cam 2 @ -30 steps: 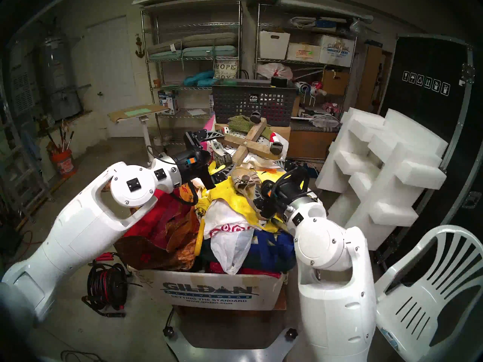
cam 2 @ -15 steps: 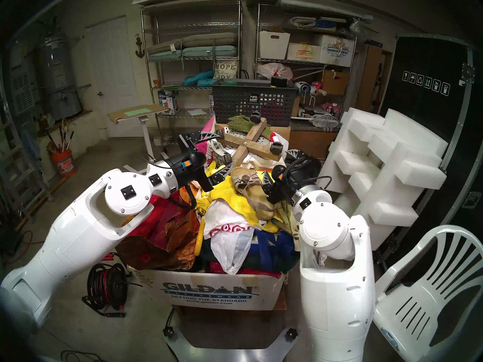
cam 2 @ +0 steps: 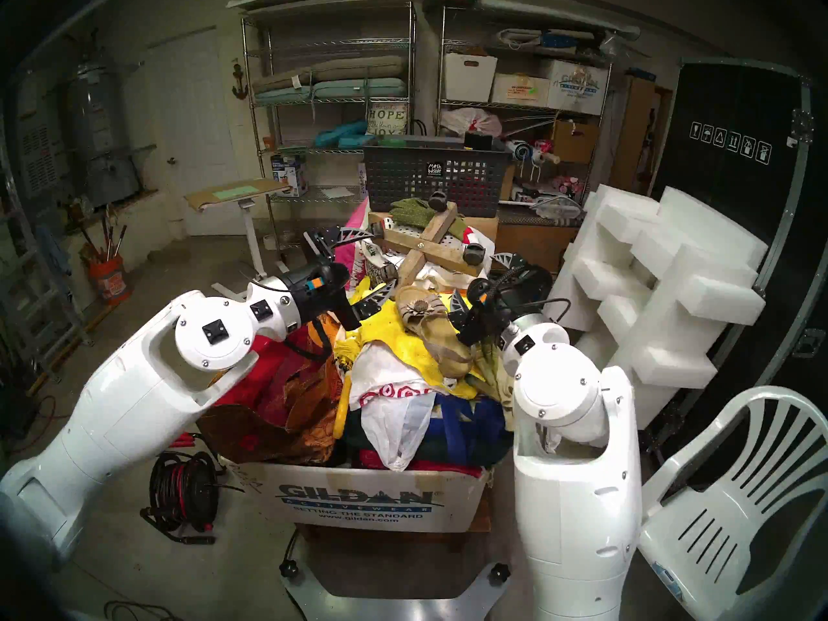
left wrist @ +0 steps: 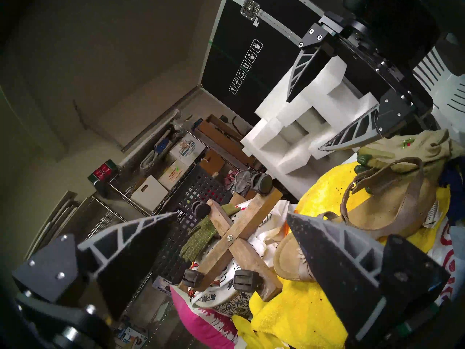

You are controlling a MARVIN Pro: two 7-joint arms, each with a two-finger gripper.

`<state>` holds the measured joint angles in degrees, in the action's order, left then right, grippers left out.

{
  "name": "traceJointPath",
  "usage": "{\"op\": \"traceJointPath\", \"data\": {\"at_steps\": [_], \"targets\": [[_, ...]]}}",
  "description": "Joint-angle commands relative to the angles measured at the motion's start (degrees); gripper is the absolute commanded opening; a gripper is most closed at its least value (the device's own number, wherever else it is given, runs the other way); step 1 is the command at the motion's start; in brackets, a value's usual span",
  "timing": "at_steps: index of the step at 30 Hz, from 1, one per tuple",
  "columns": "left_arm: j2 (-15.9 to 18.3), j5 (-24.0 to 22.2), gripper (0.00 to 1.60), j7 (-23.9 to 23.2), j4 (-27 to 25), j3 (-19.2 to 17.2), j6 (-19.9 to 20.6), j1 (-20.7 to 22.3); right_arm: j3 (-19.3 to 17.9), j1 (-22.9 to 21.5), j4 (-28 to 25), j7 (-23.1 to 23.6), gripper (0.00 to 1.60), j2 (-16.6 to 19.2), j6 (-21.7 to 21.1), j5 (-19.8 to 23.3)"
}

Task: Unbuckle a shoe

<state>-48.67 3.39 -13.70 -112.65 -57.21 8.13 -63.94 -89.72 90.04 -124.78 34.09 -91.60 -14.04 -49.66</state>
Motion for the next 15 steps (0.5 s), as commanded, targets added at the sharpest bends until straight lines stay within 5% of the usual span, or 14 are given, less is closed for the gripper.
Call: {"op": "traceJointPath", "data": {"at_steps": [1,15], "targets": [[-0.28,0.03,1.60,0.43,-0.98,-0.66,-0.23,0.79,0.20,-0.85,-0.98,-0.27,1.60,-0.29,0.22,0.27],[-0.31,0.07,1.60,0.41,-0.98,-0.69,-0.24,0.76,0.19,-0.85,-0.98,-0.26,1.60,-0.31,0.25,0.28]]}}
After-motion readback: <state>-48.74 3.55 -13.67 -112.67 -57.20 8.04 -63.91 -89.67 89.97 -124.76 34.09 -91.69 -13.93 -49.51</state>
